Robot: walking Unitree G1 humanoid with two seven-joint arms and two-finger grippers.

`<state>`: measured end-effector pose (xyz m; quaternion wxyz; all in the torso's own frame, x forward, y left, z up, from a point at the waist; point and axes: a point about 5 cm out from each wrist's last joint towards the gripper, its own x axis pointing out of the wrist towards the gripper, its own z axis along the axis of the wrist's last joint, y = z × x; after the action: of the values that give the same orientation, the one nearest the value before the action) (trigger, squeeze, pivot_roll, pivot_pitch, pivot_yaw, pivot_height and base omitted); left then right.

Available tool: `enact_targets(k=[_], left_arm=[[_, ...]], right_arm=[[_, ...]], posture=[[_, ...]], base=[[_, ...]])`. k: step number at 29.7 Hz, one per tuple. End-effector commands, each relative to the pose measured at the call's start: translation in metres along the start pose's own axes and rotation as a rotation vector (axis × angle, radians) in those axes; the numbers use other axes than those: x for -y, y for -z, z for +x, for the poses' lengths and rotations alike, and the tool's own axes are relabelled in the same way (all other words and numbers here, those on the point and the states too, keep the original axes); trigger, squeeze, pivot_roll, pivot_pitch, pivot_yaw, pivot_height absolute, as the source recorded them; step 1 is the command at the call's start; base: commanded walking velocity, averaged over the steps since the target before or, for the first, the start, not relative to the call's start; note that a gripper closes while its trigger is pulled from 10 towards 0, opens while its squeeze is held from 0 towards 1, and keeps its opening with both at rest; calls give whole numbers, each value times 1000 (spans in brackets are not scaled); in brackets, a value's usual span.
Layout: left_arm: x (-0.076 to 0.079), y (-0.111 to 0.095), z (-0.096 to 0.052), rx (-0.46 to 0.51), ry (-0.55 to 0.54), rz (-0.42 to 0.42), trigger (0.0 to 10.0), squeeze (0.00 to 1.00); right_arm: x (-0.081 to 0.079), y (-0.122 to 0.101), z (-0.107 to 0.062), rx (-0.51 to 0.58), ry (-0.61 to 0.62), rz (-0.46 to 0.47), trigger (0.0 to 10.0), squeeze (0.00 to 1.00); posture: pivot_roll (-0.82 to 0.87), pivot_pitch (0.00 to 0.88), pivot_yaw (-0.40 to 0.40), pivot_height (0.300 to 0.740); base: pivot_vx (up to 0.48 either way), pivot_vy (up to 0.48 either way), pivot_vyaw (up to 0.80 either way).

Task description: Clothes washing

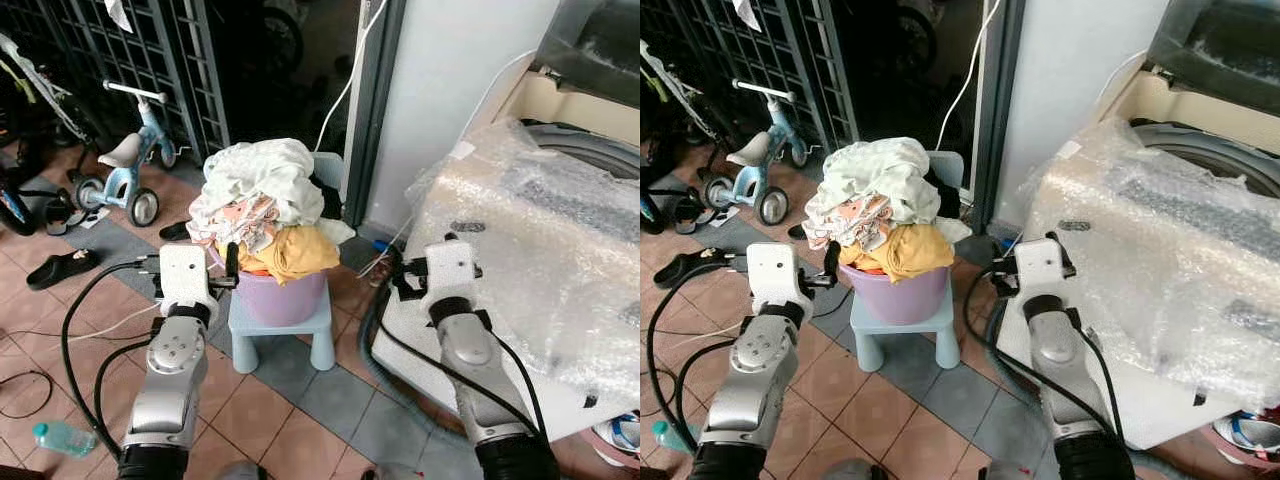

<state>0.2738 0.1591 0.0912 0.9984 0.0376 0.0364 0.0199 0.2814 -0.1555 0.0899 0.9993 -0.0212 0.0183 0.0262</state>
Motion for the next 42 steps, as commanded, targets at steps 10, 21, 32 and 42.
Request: enact_targets(k=[10,21,32,42], left_arm=[[-11,5,-4,-26,-18,30,10000,0],[-7,-2,-4,-7,11,-15,10000,0],[-8,-1,-7,-19,1,-36,10000,0],[-5,-3,-5,-20,3,-58,10000,0]], right_arm=[[0,-8,-5,-14,69,35,10000,0],[-13,-25,0,50,-96,16,10000,0],[-14,-26,1,40,-123,44,10000,0],[-16,-30,5,49,-167,-1,10000,0]], posture=[[-44,0,36,740],[-32,0,33,740],[-34,0,24,740],[-38,0,15,740]], base=[[0,0,0],[45,0,259],[329,0,315],[417,81,0]])
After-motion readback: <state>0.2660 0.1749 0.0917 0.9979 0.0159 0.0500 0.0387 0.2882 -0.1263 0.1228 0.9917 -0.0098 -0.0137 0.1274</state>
